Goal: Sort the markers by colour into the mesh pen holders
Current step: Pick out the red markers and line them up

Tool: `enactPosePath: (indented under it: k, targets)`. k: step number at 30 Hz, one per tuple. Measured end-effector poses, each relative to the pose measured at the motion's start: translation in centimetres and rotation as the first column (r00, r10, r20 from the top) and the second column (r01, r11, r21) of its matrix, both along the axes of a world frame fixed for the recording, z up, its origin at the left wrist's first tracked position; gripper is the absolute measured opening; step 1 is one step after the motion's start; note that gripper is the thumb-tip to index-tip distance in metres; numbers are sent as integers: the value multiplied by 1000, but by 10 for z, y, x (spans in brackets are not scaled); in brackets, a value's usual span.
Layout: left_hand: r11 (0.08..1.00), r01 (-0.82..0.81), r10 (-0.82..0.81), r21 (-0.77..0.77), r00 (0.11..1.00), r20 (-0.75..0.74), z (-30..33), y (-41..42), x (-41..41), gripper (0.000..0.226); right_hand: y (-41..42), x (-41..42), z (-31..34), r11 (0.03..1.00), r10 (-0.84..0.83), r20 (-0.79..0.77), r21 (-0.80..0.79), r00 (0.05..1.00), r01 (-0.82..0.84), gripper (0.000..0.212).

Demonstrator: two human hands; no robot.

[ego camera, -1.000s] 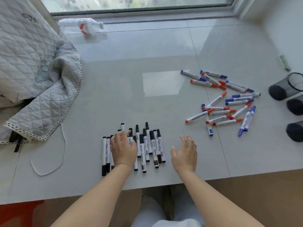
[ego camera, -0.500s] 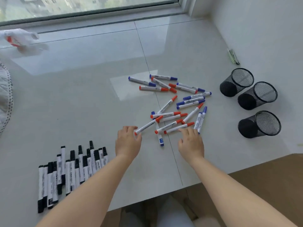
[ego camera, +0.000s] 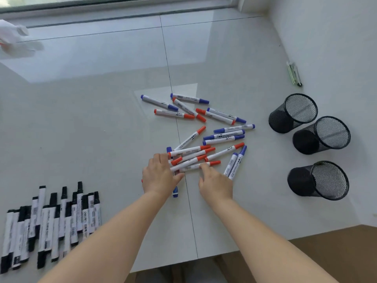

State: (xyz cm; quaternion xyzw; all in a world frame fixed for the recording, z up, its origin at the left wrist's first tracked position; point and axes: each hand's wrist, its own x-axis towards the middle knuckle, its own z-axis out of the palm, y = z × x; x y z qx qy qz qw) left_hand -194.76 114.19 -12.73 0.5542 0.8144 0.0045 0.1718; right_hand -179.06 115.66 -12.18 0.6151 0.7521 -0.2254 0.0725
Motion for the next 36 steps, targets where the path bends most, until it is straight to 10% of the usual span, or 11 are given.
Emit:
enactPosePath:
  k: [17, 23, 28, 36]
  targets:
    - [982, 161, -165, -99, 986, -33, 4, 20, 17, 40, 44, 3, 10, 930, 287, 134, 198, 948, -310, 26]
    - [996, 92, -88, -7, 969, 230, 9, 21, 15, 32, 74, 42, 18, 923, 337, 111, 154, 935, -352, 20]
    - [964, -251, 149, 87, 780, 608, 16, 15, 7, 22, 93, 45, 15, 907, 401, 154, 69, 903, -414, 28]
    - [853, -521, 346, -39, 507, 790, 14, 9, -18, 29, 95, 38, 11, 880, 440, 92, 158, 893, -449, 21]
